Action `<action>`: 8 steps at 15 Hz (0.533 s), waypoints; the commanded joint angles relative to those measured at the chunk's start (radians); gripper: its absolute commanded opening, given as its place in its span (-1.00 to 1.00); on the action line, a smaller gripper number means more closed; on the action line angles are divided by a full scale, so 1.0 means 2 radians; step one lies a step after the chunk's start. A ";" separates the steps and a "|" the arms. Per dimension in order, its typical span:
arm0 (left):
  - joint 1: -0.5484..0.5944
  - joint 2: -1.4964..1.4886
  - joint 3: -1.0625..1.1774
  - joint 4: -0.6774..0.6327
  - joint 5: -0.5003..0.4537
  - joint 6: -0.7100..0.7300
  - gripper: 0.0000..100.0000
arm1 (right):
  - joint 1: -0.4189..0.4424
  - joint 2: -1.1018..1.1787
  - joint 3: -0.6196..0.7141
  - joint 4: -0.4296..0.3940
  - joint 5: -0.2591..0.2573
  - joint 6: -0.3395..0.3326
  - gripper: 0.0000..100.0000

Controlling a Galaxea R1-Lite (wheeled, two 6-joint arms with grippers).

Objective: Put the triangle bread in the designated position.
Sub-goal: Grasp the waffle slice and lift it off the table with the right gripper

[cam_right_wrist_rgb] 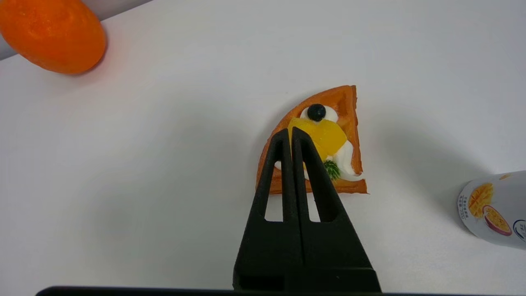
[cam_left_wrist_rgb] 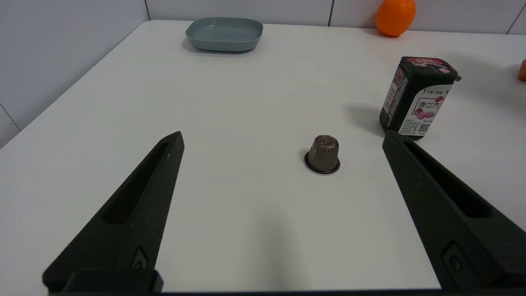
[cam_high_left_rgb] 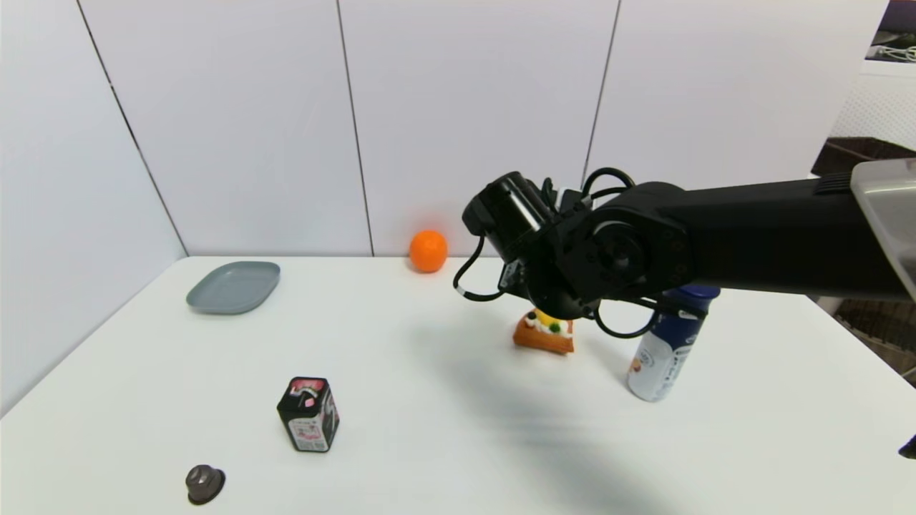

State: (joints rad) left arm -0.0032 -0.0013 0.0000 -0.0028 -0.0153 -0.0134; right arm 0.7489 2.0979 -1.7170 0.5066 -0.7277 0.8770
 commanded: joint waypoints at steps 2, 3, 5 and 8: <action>0.000 0.001 0.000 0.000 0.000 0.000 1.00 | 0.003 0.005 0.006 0.001 -0.002 0.005 1.00; 0.000 0.001 0.000 0.000 0.000 0.000 1.00 | 0.002 0.006 0.012 0.001 -0.003 0.005 1.00; 0.000 0.001 0.000 0.000 0.000 0.000 1.00 | -0.001 0.008 0.020 0.000 -0.004 0.006 1.00; 0.000 0.001 0.000 0.000 0.000 0.000 1.00 | -0.011 0.019 0.022 0.001 -0.005 0.021 1.00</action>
State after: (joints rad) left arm -0.0032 -0.0013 0.0000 -0.0028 -0.0153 -0.0130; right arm 0.7398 2.1191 -1.6774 0.5055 -0.7330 0.9026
